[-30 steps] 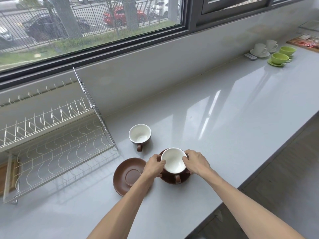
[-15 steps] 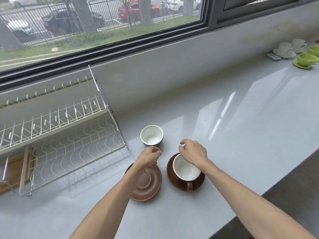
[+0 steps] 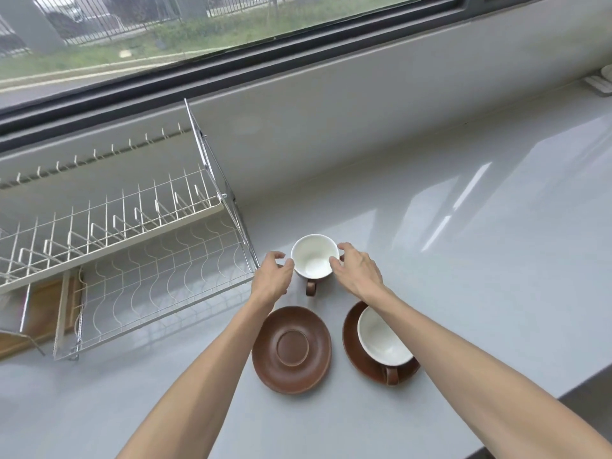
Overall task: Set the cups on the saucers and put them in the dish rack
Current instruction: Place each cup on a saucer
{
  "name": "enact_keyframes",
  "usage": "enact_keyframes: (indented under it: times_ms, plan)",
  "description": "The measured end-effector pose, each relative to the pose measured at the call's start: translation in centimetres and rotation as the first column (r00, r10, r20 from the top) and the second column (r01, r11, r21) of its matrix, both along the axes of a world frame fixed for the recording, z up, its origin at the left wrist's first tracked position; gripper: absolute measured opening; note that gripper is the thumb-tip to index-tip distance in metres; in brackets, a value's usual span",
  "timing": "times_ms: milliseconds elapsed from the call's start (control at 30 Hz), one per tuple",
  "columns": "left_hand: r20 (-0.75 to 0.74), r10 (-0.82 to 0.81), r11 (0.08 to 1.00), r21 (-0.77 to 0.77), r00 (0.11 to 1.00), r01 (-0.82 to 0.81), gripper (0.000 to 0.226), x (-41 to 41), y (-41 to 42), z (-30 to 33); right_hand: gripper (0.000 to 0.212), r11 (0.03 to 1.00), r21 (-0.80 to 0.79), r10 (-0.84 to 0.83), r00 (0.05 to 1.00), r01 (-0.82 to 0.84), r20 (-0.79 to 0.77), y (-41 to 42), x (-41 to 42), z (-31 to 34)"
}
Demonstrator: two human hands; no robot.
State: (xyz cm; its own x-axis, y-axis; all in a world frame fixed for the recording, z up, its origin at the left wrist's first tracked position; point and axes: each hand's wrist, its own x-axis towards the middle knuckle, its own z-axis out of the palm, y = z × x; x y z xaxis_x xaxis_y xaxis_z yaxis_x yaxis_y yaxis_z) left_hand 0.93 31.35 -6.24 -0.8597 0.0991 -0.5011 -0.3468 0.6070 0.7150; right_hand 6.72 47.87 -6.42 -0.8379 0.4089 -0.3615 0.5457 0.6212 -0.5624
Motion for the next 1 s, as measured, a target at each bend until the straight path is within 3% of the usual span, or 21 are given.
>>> enact_keyframes:
  times_ms: [367, 1000]
  plan:
    - [0.102, 0.029, 0.984, 0.169, 0.994, -0.047, 0.046, -1.2, 1.0, -2.2, 0.044, 0.987, -0.151, -0.059, 0.998, 0.063, 0.031, 0.2, -2.2, -1.9]
    - [0.031, 0.025, 0.989, 0.143, 0.999, -0.029, 0.044, 1.5, -1.2, 1.2, 0.044, 0.992, -0.111, -0.060, 0.997, 0.054, -0.053, -2.5, 0.7, 1.1]
